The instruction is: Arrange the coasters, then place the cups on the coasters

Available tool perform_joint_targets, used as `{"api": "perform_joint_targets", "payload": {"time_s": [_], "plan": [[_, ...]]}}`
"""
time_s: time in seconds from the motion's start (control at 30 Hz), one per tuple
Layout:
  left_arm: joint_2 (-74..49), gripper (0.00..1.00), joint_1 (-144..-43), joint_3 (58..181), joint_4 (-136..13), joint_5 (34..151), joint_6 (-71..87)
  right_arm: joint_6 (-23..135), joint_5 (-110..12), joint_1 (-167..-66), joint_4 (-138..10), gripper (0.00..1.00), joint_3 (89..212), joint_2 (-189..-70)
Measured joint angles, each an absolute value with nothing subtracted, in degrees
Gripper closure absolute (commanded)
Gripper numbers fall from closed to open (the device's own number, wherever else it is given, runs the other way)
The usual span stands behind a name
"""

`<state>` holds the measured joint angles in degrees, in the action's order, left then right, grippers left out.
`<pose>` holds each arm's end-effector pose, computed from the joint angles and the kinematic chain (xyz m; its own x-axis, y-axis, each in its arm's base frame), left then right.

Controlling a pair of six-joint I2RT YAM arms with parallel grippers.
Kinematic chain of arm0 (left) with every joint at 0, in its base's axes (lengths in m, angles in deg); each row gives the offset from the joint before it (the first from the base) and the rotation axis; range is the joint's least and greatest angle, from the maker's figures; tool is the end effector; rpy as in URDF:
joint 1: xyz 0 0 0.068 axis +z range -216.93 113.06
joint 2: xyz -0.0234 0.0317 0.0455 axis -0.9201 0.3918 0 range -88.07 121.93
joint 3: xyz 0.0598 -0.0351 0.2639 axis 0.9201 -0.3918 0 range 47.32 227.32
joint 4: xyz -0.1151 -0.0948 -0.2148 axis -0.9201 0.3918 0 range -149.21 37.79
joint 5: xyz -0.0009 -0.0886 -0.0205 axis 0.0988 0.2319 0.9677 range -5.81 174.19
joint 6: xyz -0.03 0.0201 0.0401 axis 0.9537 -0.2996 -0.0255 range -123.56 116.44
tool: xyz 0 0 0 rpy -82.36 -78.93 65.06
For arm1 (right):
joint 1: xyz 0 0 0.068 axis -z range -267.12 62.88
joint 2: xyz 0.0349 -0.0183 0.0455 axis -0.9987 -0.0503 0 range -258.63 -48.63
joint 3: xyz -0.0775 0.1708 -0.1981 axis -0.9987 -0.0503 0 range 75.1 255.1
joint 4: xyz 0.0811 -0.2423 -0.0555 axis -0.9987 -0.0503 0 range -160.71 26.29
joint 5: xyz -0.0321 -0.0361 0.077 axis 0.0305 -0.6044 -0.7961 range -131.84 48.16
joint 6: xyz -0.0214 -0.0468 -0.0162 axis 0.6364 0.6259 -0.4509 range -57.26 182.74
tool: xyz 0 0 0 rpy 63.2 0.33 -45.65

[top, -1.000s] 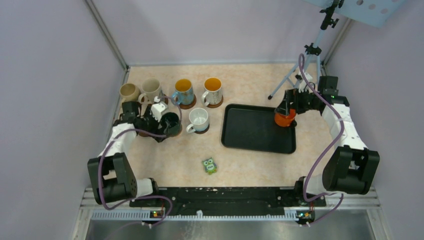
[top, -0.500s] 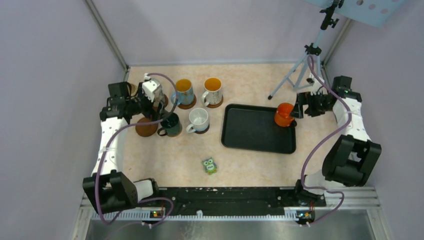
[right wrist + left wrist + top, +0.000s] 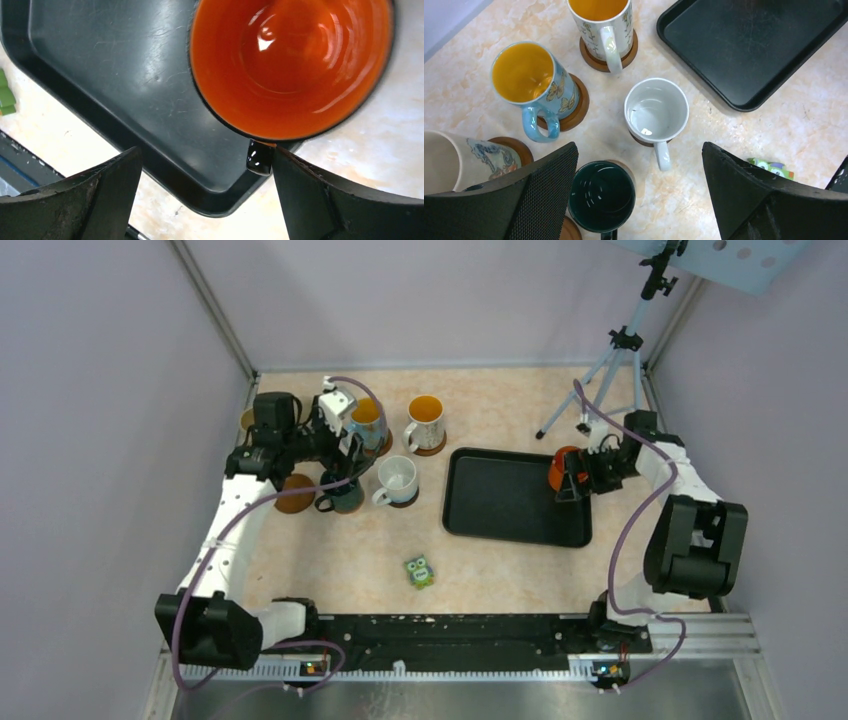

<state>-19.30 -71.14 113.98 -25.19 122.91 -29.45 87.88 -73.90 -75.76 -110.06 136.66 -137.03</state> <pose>0.2515 -0.0408 0.3505 -0.2839 0.3625 -0.8877 0.7615 0.6478 0.0209 0.2865 -0.0382 0.2205 -0.8565 -0.1951 -0.4779 -0.3839 0.8597 0.3371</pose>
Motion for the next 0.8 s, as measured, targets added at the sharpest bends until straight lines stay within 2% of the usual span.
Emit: {"api": "perform_joint_targets", "payload": {"time_s": [0.3,0.43,0.8], "plan": [[-17.1,0.01,-76.5,114.0,-30.1,119.9,-22.5,86.1,-74.3,-82.7,-109.8,0.02,135.1,-136.9],[-13.4,0.01,-82.2,114.1,-33.1,115.4,-17.8,85.0,-76.1,-85.1,-109.8,0.02,135.1,-135.9],[-4.0,0.01,-94.0,115.6,-39.5,104.0,-9.7,80.0,-71.0,-83.4,-108.9,0.02,135.1,-131.5]]}}
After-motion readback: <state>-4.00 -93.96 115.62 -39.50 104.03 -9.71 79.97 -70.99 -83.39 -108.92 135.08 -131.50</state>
